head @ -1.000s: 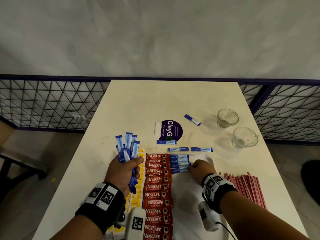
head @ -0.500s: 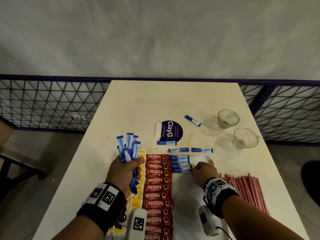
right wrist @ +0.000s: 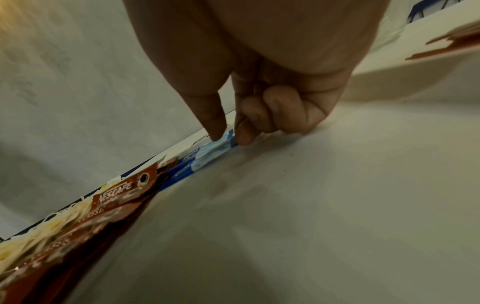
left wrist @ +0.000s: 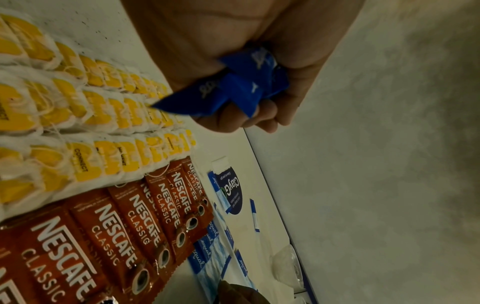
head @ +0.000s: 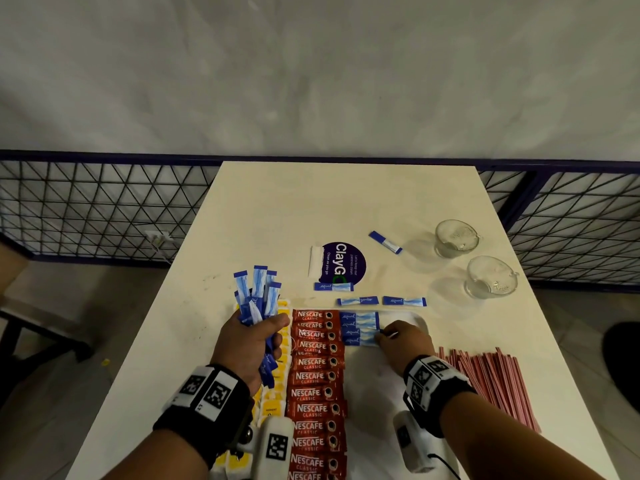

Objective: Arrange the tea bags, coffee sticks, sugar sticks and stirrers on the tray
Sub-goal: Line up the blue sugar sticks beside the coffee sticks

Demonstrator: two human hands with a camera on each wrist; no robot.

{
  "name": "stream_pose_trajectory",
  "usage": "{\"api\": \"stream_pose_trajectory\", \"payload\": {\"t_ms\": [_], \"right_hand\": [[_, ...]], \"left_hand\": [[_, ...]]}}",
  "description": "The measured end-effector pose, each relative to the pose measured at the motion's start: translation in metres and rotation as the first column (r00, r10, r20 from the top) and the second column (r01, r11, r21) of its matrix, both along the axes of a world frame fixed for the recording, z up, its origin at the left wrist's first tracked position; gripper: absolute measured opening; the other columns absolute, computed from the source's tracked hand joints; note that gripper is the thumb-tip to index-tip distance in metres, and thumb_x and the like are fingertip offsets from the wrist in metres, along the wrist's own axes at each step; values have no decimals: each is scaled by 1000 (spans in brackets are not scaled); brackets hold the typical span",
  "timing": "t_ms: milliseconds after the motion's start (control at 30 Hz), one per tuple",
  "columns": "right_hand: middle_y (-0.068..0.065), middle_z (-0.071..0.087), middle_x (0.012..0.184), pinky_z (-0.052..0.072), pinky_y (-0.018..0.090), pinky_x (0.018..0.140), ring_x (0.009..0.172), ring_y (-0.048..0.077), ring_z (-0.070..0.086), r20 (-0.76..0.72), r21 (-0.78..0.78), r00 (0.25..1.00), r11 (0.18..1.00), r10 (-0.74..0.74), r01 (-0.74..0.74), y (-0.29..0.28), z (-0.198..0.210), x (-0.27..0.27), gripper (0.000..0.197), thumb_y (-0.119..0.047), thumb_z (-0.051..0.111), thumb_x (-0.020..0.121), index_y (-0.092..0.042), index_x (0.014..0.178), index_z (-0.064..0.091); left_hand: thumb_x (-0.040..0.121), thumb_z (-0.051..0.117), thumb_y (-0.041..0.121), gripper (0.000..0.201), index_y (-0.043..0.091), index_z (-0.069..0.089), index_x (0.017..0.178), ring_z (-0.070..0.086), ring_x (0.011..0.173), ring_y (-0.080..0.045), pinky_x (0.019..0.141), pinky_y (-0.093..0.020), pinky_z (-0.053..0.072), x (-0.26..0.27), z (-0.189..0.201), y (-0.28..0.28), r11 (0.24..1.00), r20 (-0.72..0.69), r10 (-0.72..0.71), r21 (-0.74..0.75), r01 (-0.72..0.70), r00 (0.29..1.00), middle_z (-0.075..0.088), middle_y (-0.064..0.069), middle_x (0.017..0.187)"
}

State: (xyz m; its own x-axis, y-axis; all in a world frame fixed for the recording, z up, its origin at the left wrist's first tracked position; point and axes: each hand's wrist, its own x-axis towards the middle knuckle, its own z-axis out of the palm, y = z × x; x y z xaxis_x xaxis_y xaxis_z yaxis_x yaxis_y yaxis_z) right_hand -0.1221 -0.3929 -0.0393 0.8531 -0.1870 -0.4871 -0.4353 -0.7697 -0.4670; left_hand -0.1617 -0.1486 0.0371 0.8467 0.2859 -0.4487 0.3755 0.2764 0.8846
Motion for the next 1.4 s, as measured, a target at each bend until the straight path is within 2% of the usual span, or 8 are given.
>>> {"api": "stream_pose_trajectory", "payload": {"t_ms": [267,367,533,767,1033,1167,1267,1400], "right_hand": [[4,66,102,42,22,90,89,15,55,107,-26,994,999,33,-30,0,4,-2,21,-37,58,90,-22,101,68],[0,61,106,42,26,92,93,13,54,282,-82,932,974,227,-212,7,9,-4,21,-33,54,92,-24,104,70],[-2,45,125,41,31,101,114,19,47,161,-137,799,814,580,-564,23,8,-1,32,-33,45,96,-32,125,59],[-4,43,133,41,32,100,118,20,44,206,-216,816,838,541,-501,22,6,0,35,-36,42,97,-31,129,55],[-10,31,147,36,35,102,123,22,34,105,-314,775,760,623,-568,18,9,1,48,-41,42,94,-33,141,36],[-7,49,129,39,28,95,109,13,47,413,12,806,883,423,-469,36,40,1,33,-33,48,96,-29,127,55],[-8,61,99,47,26,72,75,4,56,457,399,857,805,240,-438,56,79,1,20,-40,51,94,-29,109,61],[-10,58,69,44,19,55,56,0,49,471,459,856,769,215,-446,66,104,-4,19,-40,70,81,-28,80,56]], "left_hand": [[83,69,2,12,8,62,91,47,44,-14,40,-23,40,1,0,2,1000,4,-3,2,3,1000,54,-15,69],[82,69,3,13,7,62,92,47,45,-14,41,-23,41,1,-2,3,1000,-5,-3,9,4,1000,54,-13,67],[82,69,3,13,8,62,92,47,46,-16,42,-24,41,0,-3,4,1000,-6,0,10,0,1000,54,-12,65],[82,70,4,13,10,62,89,45,48,-18,43,-24,40,-1,-4,8,1000,1,6,0,-6,1000,54,-7,59],[85,67,2,11,5,60,93,47,45,-15,40,-23,41,-4,-3,2,998,27,-61,-19,62,998,56,-10,64],[86,63,1,7,7,60,88,47,45,-18,39,-23,40,-8,3,-3,975,43,-202,-90,205,979,55,-15,68],[83,68,2,13,4,63,94,46,46,-22,41,-25,40,-11,3,-7,947,15,-315,-51,316,949,53,-18,67],[82,67,-2,27,11,63,106,46,48,-24,43,-27,40,-9,3,-14,911,2,-407,79,406,913,52,-10,57]]}}
